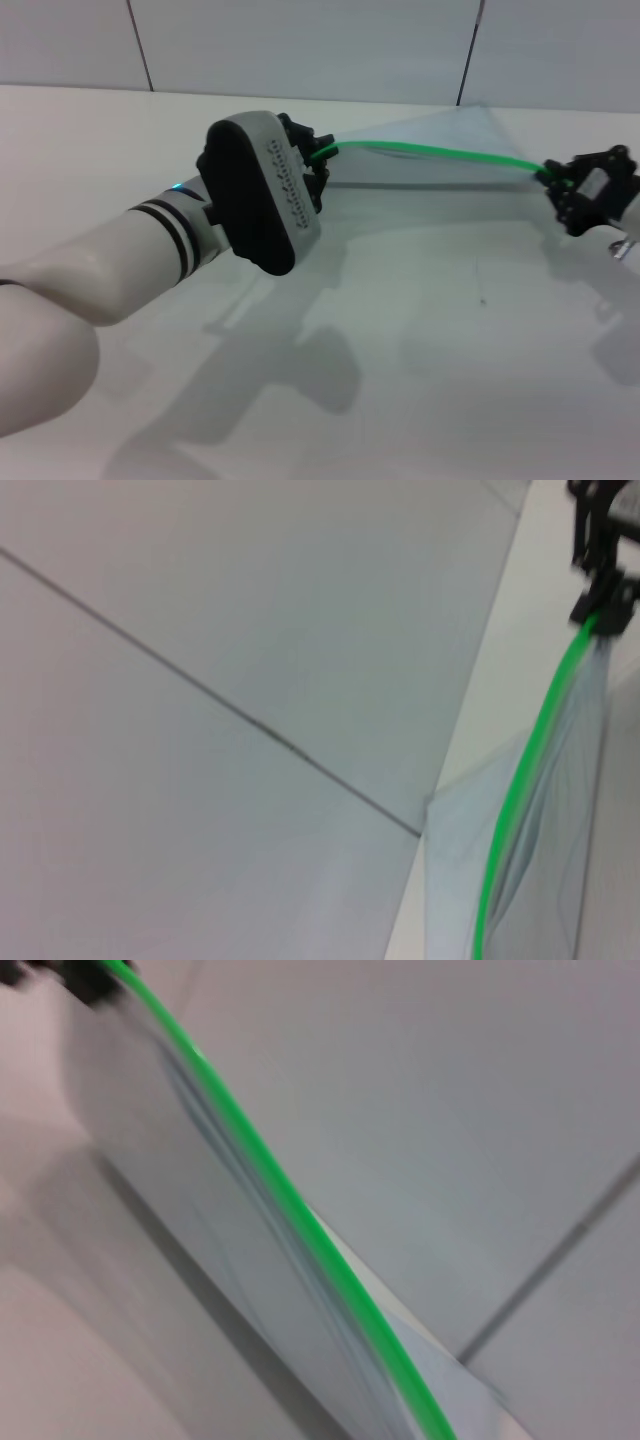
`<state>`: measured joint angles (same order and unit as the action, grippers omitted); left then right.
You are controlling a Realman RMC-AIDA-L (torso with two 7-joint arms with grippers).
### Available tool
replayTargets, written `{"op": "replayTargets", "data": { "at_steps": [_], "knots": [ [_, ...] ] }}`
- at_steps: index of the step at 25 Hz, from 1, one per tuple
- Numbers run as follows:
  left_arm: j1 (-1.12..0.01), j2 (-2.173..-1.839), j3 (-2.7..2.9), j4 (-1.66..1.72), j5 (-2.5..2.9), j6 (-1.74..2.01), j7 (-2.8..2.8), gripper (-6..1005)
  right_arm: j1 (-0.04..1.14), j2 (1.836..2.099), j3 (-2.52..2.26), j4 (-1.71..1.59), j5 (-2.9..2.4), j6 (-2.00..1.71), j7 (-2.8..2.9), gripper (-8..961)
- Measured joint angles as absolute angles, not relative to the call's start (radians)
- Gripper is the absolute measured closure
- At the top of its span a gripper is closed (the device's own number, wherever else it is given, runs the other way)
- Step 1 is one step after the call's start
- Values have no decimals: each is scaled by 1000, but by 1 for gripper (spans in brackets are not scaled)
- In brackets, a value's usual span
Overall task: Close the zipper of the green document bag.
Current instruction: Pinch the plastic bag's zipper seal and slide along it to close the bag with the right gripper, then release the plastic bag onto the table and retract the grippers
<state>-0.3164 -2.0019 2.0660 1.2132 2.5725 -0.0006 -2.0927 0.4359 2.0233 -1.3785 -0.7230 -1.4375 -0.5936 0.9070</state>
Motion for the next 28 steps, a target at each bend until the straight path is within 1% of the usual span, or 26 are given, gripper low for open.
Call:
{"op": "replayTargets", "data": {
  "at_steps": [10, 19, 26, 27, 28],
  "knots": [
    [-302, -2011, 2045, 1216, 2572, -13, -2087, 953, 437, 2023, -1264, -678, -1439, -599, 838, 872],
    [-308, -2019, 2038, 1212, 2551, -11, -2106, 953, 435, 2032, -1260, -675, -1428, -592, 822, 835],
    [-313, -2027, 2037, 1201, 2545, -53, -2130, 952, 416, 2036, -1243, -692, -1274, -606, 797, 806],
    [-313, -2027, 2037, 1200, 2545, -57, -2138, 784, 410, 2038, -1244, -698, -1245, -616, 787, 768],
    [-314, -2027, 2037, 1197, 2545, -62, -2151, 749, 400, 2039, -1245, -706, -1208, -640, 780, 730]
  ]
}}
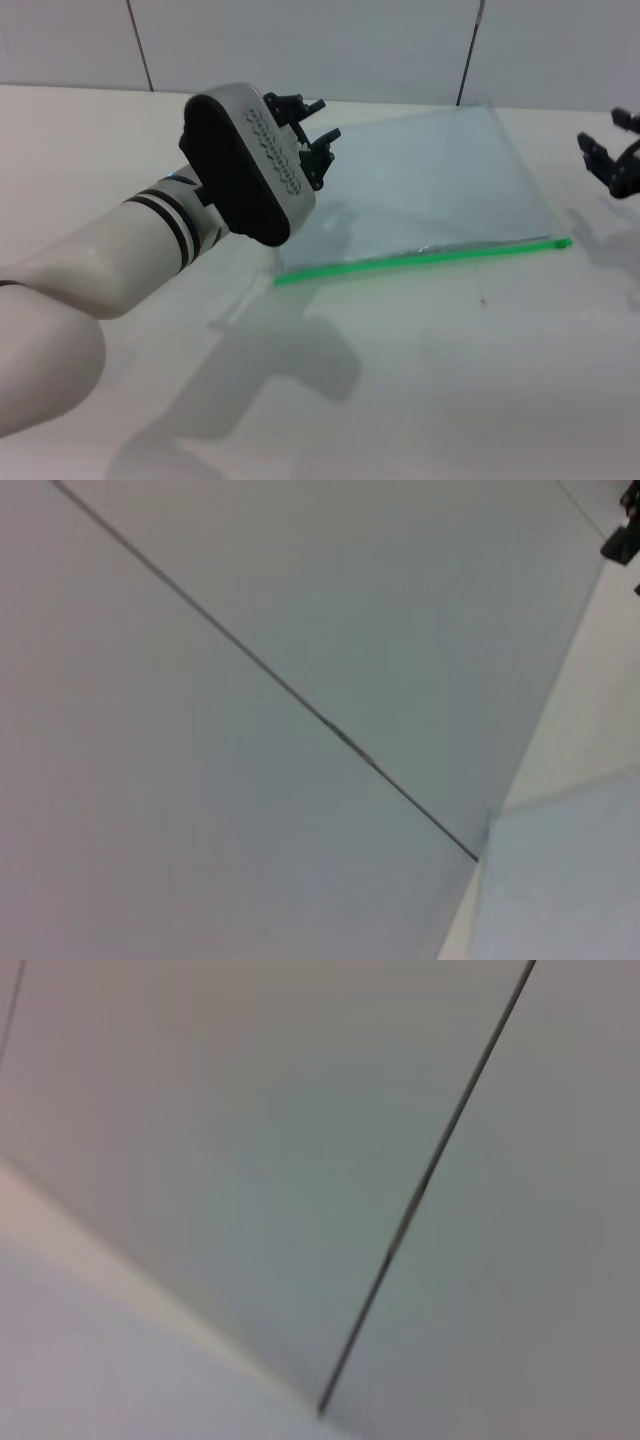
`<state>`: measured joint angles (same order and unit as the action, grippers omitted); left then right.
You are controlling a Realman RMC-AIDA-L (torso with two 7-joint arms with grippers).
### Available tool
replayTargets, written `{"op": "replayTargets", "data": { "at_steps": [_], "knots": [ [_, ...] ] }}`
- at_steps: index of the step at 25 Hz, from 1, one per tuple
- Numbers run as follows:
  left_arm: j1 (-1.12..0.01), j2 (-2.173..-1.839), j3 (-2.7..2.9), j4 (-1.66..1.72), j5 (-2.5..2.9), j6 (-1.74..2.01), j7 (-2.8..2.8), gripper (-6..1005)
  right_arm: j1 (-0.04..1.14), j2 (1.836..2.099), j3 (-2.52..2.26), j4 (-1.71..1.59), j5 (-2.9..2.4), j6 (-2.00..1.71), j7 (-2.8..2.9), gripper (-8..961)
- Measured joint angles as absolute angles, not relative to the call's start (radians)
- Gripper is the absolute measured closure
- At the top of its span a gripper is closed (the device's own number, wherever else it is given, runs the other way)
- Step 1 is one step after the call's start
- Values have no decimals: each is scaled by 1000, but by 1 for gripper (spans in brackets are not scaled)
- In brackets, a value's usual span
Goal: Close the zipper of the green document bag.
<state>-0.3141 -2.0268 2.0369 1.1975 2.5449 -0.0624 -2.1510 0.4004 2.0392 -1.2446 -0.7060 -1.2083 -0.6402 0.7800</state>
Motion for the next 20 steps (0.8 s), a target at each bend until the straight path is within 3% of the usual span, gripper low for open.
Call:
{"op": "replayTargets", "data": {
  "at_steps": [4, 6, 12, 20],
  "knots": [
    [-309, -2025, 2035, 1201, 2521, -123, -2238, 606, 353, 2039, -1242, -738, -1040, -813, 753, 579],
    [-301, -2023, 2037, 1200, 2486, -202, -2305, 546, 333, 2040, -1248, -738, -932, -878, 695, 367],
    [-274, -2023, 2033, 1146, 2455, -455, -2590, 399, 335, 2046, -1370, -667, -637, -911, 547, 203],
    [-242, -2026, 2055, 997, 2457, -775, -2728, 166, 357, 2048, -1541, -547, -174, -972, 290, 206]
  ]
}}
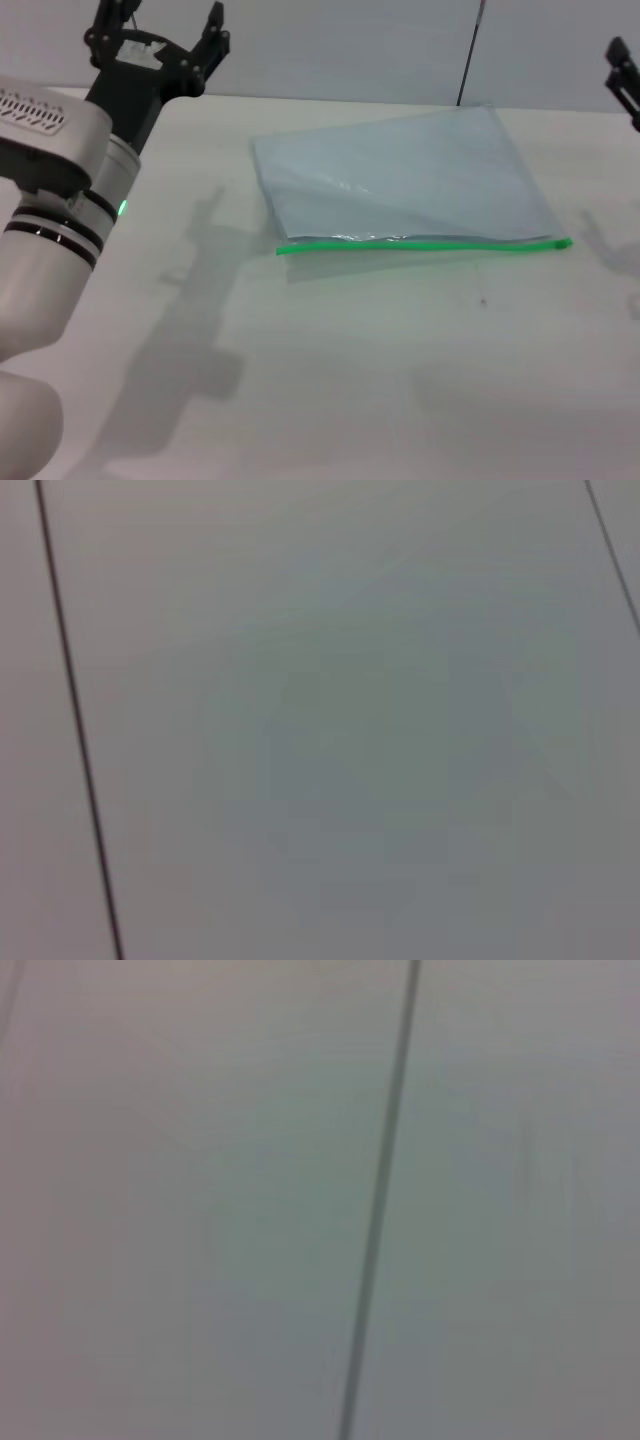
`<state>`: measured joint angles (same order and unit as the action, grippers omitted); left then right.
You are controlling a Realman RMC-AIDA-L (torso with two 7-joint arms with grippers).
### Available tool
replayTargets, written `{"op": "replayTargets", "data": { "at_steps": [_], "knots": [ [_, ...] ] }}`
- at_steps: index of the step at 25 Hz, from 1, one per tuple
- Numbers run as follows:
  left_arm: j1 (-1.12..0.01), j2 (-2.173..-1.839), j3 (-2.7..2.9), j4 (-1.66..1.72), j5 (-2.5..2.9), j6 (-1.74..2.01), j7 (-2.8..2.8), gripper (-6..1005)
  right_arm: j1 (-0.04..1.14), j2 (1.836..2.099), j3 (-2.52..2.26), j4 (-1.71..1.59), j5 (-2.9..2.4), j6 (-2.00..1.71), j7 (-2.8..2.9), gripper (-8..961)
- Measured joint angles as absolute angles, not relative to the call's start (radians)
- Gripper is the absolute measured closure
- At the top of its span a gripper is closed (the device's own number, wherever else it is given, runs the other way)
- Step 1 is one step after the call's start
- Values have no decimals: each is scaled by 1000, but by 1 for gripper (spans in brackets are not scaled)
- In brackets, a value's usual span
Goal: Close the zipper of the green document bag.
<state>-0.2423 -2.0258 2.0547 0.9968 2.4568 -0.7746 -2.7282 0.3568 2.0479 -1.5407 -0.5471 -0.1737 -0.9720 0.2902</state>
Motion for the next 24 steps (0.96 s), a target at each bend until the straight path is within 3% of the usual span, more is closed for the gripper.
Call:
{"op": "replayTargets", "data": {
  "at_steps": [1, 24],
  "knots": [
    [-241, -2027, 2055, 989, 2457, -789, -2729, 133, 358, 2048, -1550, -534, -134, -973, 271, 207],
    [-263, -2031, 2079, 881, 2330, -877, -2643, 133, 412, 2031, -1610, -408, 11, -906, 297, 211]
  ]
}}
